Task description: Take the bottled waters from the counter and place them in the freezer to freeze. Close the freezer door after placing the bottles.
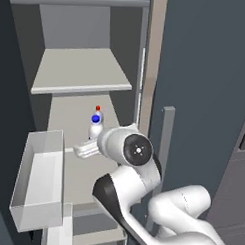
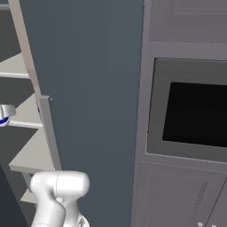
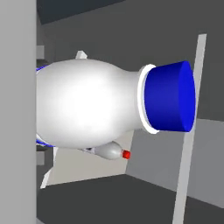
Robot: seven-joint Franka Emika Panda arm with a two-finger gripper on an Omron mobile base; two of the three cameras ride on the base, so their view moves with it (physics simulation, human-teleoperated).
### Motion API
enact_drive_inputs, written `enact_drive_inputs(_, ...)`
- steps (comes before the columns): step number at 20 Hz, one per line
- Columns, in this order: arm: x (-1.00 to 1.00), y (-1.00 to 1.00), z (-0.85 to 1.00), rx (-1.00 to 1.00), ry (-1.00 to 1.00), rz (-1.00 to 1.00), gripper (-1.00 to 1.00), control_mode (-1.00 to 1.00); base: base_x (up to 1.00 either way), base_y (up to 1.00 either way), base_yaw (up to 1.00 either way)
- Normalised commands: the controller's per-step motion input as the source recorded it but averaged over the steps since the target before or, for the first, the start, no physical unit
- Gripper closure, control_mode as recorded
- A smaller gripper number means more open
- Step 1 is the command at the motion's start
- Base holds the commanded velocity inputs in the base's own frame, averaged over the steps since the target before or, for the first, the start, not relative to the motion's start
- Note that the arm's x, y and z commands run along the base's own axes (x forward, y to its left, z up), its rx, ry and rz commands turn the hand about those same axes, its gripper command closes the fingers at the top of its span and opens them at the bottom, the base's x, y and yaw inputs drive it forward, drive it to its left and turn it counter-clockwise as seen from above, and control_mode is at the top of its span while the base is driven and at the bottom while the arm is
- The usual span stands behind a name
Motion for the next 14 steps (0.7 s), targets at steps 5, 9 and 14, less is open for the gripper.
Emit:
enact_drive_inputs(5, 0.19, 0.02, 0.01, 0.19, 0.05, -0.08, 1.0, -1.0, 0.0, 0.0, 0.0)
enact_drive_inputs(9, 0.24, 0.05, 0.0, 0.17, 0.12, -0.07, 1.0, -1.0, 0.0, 0.0, 0.0)
enact_drive_inputs(14, 0.4, 0.13, 0.0, 0.17, 0.18, -0.04, 1.0, -1.0, 0.0, 0.0, 0.0)
